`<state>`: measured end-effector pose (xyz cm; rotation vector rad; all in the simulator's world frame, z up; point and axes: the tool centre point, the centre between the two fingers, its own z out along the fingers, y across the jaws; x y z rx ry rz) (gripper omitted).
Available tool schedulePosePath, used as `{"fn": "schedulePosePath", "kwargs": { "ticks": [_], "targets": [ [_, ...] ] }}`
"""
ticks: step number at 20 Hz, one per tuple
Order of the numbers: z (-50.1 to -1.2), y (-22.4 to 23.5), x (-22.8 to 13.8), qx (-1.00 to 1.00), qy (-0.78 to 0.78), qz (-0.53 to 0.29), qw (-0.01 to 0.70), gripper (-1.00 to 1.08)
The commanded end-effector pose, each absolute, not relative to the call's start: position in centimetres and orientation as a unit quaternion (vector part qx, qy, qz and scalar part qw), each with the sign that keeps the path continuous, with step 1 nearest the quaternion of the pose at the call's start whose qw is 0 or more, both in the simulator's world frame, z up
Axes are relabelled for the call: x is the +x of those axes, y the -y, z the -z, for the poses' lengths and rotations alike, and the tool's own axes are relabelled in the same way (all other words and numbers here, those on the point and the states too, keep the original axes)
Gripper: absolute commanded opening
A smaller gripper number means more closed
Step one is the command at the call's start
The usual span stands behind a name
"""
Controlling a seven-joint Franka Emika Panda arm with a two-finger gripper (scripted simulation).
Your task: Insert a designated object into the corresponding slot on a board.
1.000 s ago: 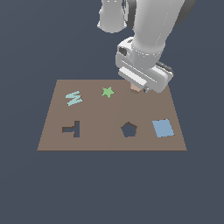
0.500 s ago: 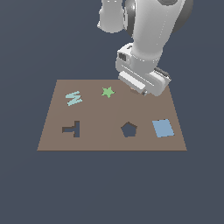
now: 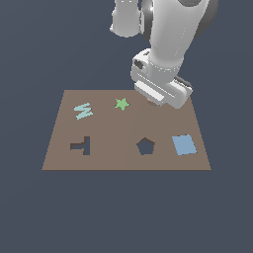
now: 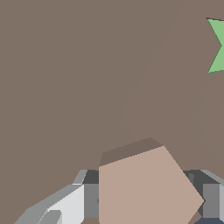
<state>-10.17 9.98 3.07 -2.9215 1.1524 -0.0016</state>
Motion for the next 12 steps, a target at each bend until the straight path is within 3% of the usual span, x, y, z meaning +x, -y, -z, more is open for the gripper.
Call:
{"fn": "schedulePosePath", "kwargs": {
  "ticks": [1,12],
  "targets": [
    [-3.06,-9.98,-10.18,-0.93,-0.367,0.0,0.0,-1.0],
    [-3.39,-9.71,-9.76,-0.933,-0.361,0.0,0.0,-1.0]
  ]
}}
